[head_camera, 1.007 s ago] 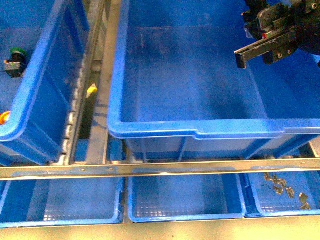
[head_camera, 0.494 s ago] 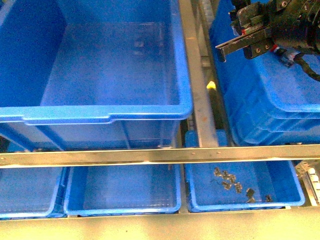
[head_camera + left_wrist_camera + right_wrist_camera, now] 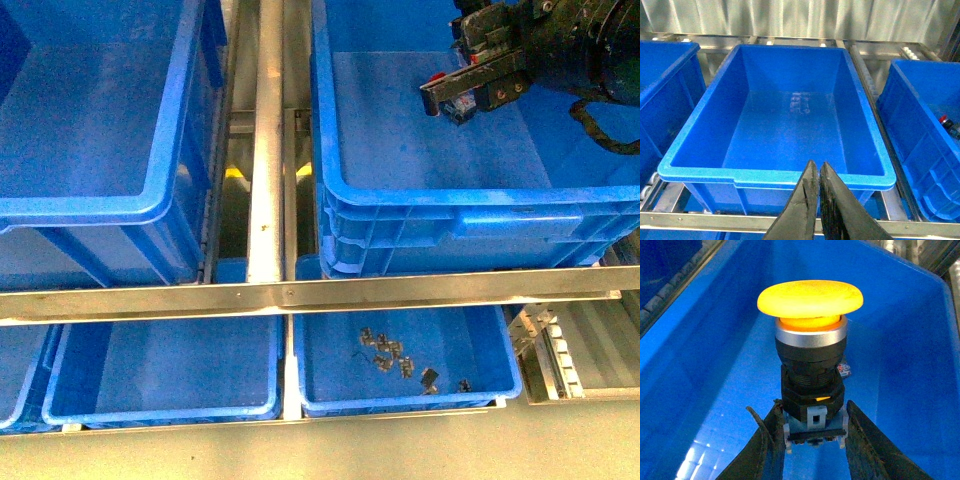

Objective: Pick red and yellow buttons and place in box

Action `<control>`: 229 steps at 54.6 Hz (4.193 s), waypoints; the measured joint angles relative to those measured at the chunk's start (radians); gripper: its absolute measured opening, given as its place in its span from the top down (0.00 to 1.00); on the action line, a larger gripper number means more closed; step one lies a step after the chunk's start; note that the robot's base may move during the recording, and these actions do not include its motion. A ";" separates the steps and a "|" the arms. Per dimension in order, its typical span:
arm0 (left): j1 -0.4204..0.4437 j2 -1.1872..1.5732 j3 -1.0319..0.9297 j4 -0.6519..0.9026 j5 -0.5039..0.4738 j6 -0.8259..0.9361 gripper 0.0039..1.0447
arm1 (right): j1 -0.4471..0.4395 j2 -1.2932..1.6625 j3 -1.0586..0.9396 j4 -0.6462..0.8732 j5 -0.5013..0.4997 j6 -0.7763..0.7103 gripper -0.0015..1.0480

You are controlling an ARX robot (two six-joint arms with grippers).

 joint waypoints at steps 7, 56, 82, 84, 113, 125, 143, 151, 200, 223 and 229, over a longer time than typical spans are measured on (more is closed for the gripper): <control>0.000 0.000 0.000 0.000 -0.001 0.000 0.98 | 0.001 0.003 0.005 0.000 -0.003 0.000 0.75; 0.000 0.000 0.000 0.000 -0.002 0.002 0.08 | -0.031 0.042 0.010 -0.023 -0.019 0.026 0.75; 0.000 0.000 0.000 0.000 -0.002 0.002 0.07 | -0.165 0.333 0.381 -0.215 -0.104 -0.026 0.75; 0.000 0.000 0.000 0.000 -0.002 0.002 0.07 | -0.171 0.364 0.426 -0.241 -0.104 -0.034 0.75; 0.000 0.000 0.000 0.000 -0.002 0.002 0.07 | -0.170 0.774 1.151 -0.664 -0.071 -0.120 0.75; 0.000 0.000 0.000 0.000 -0.002 0.002 0.07 | -0.150 0.809 1.214 -0.752 -0.083 -0.125 0.61; 0.000 0.000 0.000 0.000 -0.002 0.002 0.07 | -0.121 0.673 0.971 -0.520 -0.055 -0.066 0.13; 0.000 0.000 0.000 0.000 -0.002 0.002 0.07 | -0.084 0.383 0.618 -0.322 -0.010 0.048 0.06; 0.000 0.000 0.000 0.000 -0.002 0.002 0.07 | -0.165 -0.647 -0.691 0.342 -0.022 0.299 0.97; 0.000 0.000 0.000 0.000 -0.002 0.002 0.07 | -0.297 -1.011 -0.796 0.080 -0.165 0.286 0.96; 0.000 0.000 0.000 0.000 -0.002 0.002 0.07 | -0.359 -1.097 -0.800 0.006 -0.213 0.286 0.96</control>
